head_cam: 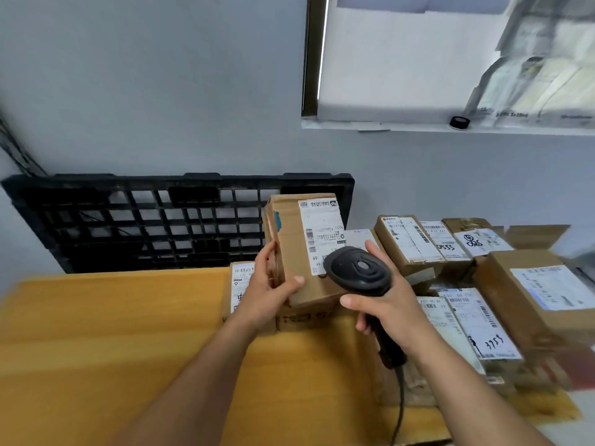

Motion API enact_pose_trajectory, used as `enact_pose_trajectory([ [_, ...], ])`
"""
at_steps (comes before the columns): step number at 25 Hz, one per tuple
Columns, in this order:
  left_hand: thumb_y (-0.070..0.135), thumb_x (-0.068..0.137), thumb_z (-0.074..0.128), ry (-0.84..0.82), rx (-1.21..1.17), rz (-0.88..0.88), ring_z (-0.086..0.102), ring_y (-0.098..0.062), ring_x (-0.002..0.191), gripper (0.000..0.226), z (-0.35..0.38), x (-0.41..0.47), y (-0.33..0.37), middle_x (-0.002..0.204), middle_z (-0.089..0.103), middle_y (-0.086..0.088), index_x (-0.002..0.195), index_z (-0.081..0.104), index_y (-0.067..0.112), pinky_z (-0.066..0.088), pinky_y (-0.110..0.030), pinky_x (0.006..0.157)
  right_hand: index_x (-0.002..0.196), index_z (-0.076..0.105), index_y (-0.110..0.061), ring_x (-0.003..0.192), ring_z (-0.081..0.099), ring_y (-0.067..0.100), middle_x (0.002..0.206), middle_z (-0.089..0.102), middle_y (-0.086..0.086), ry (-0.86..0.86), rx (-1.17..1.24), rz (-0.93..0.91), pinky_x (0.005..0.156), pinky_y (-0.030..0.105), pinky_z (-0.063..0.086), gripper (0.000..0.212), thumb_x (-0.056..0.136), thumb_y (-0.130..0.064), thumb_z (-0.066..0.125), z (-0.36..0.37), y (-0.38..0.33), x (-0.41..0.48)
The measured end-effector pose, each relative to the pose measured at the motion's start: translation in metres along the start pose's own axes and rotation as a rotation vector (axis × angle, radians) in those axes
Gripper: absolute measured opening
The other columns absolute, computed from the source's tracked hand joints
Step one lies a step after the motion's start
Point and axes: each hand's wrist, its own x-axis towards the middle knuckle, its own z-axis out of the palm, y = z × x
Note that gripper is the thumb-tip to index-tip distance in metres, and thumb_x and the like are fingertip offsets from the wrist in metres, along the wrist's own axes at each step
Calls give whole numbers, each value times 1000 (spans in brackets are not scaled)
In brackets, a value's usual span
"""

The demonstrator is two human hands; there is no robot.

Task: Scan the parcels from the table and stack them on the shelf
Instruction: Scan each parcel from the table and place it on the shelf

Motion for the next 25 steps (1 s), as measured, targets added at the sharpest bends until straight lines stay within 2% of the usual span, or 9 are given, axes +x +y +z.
enact_pose_trajectory([
  [2,19,79,78,38,46,62,54,-10,112,101,-6,-12,10,135,47,0,147,8,43,51,-15,65,140,32,-51,48,59,28,111,69,12,-48,9,-49,46,33,52,102,69,-1,84,-2,-14,-13],
  [4,26,67,86,100,95,113,51,-13,115,114,-11,-25,19,134,43,-1,147,8,44,52,-20,73,138,32,-51,49,60,27,107,70,10,-74,34,-109,47,33,53,99,71,2,82,-6,-27,-31],
  [7,39,50,88,210,99,145,52,-20,118,121,-18,-49,27,135,43,-6,143,11,52,54,-39,88,149,24,-42,49,61,27,76,72,5,-101,58,-230,50,34,55,104,72,-3,82,-12,-42,-66],
  [9,24,59,89,254,92,164,52,-21,117,118,-22,-67,29,133,45,-7,145,11,47,53,-32,83,150,22,-41,49,61,28,67,70,7,-150,85,-292,53,39,56,105,68,-10,80,-14,-50,-92],
  [11,10,67,85,286,104,185,54,-17,112,113,-24,-83,32,129,47,-6,147,11,40,49,-22,75,151,22,-40,49,61,30,80,72,8,-195,121,-317,55,44,56,105,66,-11,78,-15,-51,-109],
  [14,4,70,82,327,114,204,54,-9,104,111,-22,-117,35,117,49,2,149,10,36,47,-16,67,151,22,-40,50,62,29,101,73,11,-248,164,-309,53,40,57,108,64,-11,79,-15,-51,-134],
  [19,3,72,80,399,98,206,53,-9,104,109,-23,-175,25,115,49,3,149,11,35,47,-17,66,152,21,-38,49,61,32,77,72,8,-291,140,-317,52,43,54,109,64,-15,81,-12,-44,-169],
  [22,4,72,81,453,99,200,55,-15,108,108,-25,-205,19,119,52,-3,148,12,38,49,-18,65,153,22,-38,48,60,33,80,72,6,-343,132,-319,50,42,53,111,67,-11,86,-6,-39,-184],
  [25,3,72,80,528,97,186,56,-17,106,108,-30,-236,12,117,51,-3,148,12,37,50,-15,60,152,21,-38,48,59,31,80,72,11,-411,125,-318,48,39,53,107,68,-6,80,3,-38,-200],
])
